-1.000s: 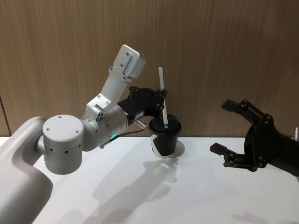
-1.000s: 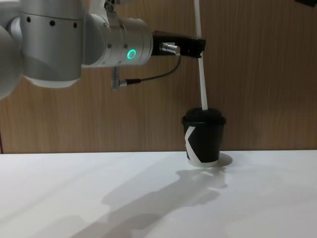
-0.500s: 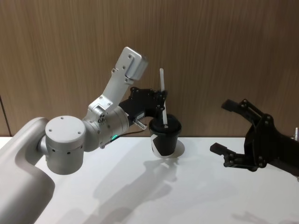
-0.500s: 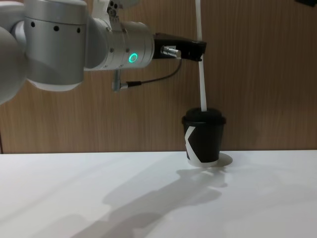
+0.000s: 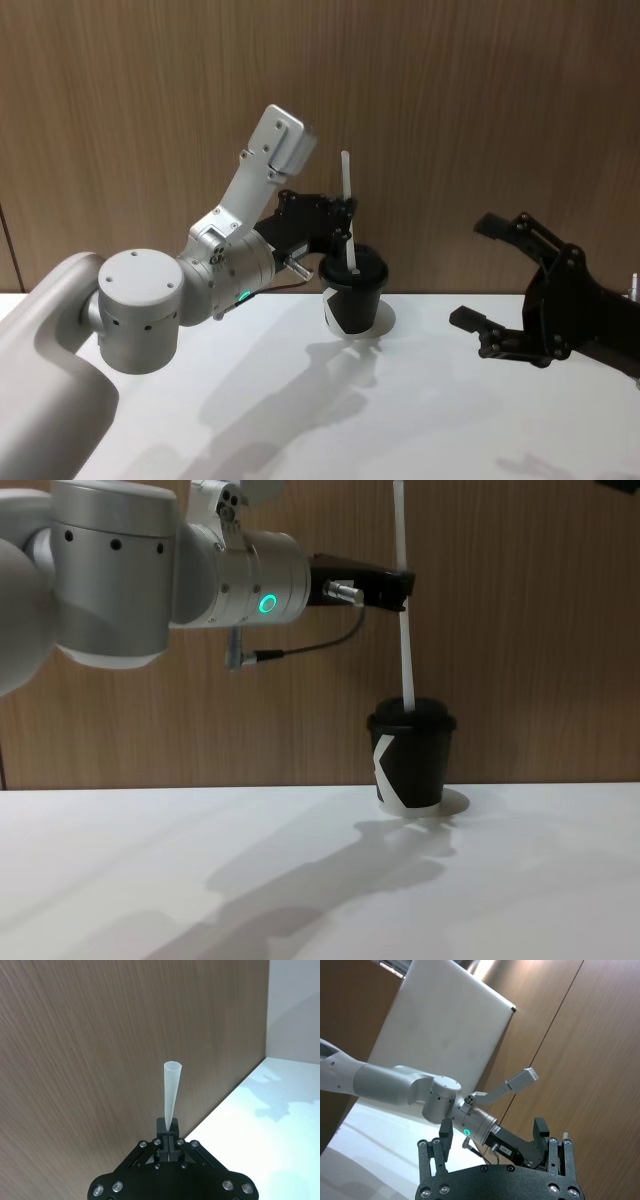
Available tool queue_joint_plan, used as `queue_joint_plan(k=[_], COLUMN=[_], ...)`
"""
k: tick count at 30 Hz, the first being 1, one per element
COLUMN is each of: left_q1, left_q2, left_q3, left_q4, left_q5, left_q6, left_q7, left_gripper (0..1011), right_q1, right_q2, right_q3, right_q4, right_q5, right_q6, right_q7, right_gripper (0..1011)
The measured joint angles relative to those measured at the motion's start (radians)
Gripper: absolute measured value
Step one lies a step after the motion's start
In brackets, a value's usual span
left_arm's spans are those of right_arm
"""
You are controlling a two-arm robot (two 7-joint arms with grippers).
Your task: Pick up the straw with one hand, pass it to the other hand, and insert it into the cup.
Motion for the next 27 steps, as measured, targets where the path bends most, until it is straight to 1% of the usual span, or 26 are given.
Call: queue_joint_plan(k=[12,27], left_q1=[-0.016,-0.033], left_q2=[-0.016,-0.036], left_q3=[-0.003,-0.013], left_q4=[0.04,0.084], left_q5=[0.005,0.016], left_q6=[0.001,0.012], left_q7=[-0.022,-0.022], left_gripper=[10,10], right_q1=[0.0,0.0], right_q2=[0.0,0.0], right_q3=[0.0,0.0], right_q4=[0.0,0.0], right_q5=[0.0,0.0], right_q6=[0.0,0.0], right_q7=[0.0,0.0], right_gripper=[1001,1001])
